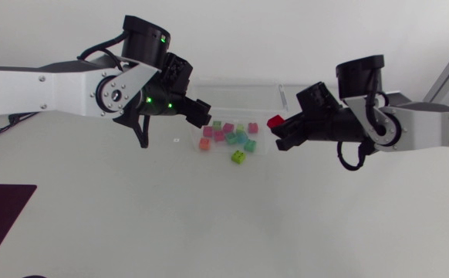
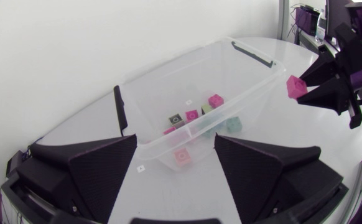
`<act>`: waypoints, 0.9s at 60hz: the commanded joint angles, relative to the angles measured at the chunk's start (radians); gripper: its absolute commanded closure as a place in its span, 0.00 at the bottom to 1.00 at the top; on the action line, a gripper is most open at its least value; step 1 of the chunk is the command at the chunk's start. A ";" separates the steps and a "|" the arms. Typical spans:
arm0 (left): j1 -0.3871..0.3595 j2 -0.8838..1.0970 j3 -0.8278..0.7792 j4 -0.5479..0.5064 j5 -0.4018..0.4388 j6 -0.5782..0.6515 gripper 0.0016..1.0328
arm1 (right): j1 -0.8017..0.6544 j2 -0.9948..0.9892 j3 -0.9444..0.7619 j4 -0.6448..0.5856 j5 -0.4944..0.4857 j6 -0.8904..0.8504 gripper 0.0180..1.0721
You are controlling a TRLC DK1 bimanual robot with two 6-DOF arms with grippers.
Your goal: Pick up the duplo bricks and place them in the container
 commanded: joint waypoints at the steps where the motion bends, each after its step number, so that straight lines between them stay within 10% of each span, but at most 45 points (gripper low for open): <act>1: 0.012 0.015 0.055 0.023 -0.005 0.011 0.13 | -0.003 -0.021 0.055 -0.032 -0.005 0.026 0.76; 30: 0.045 0.070 0.088 0.119 -0.002 0.019 0.10 | 0.008 0.346 0.442 -0.015 0.005 0.104 0.75; 42: 0.062 0.038 0.043 0.141 -0.001 0.026 0.07 | 0.019 0.421 0.477 0.033 0.053 0.101 0.22; 54: 0.109 -0.056 -0.054 0.151 0.022 0.033 0.07 | 0.027 0.212 0.273 0.123 0.042 0.075 0.19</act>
